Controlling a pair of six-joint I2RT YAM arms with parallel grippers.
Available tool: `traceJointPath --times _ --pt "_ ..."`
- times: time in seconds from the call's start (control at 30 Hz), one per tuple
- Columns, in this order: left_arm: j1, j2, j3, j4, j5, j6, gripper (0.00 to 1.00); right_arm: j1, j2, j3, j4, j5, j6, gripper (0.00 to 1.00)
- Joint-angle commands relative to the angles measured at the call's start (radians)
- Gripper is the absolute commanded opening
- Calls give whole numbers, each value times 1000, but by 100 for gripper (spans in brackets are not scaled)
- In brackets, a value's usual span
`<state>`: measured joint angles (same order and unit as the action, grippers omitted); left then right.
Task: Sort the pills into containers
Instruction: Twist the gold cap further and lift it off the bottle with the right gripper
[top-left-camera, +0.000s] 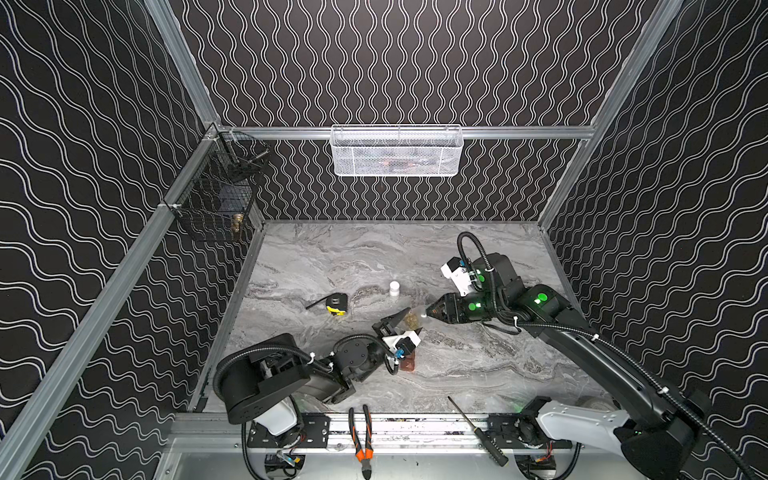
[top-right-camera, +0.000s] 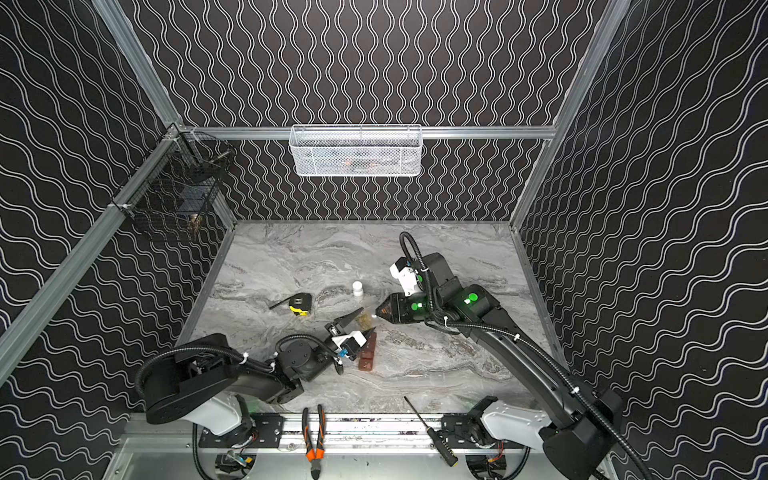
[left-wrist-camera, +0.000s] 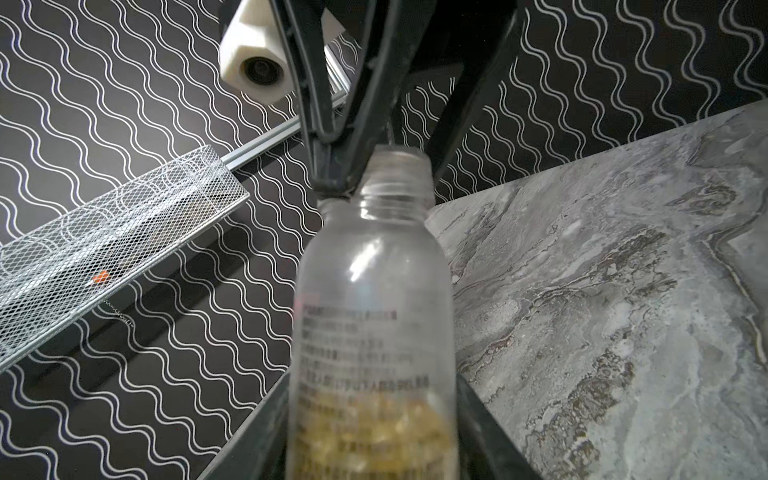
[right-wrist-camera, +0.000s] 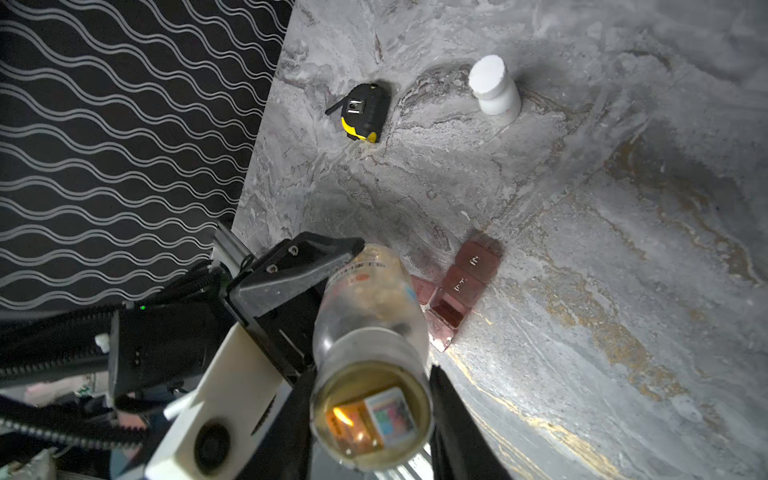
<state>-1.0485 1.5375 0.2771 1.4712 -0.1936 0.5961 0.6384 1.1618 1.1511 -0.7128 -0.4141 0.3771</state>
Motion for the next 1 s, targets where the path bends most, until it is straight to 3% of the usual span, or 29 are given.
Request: traceJointPath --times 0.0,0.47,0.73,0.97 --pt "-1 -47 -5 -105 54 -36 0 -2 -33 -9 -5 0 -181 28" --pt "-1 -346 12 -489 231 -157 0 0 -106 -43 -4 -84 -480 30" --pt "-1 -430 6 -573 286 -202 0 4 -126 -81 60 -133 -646 33" --pt "4 -420 3 -558 256 -204 0 4 -67 -70 82 -165 -751 32"
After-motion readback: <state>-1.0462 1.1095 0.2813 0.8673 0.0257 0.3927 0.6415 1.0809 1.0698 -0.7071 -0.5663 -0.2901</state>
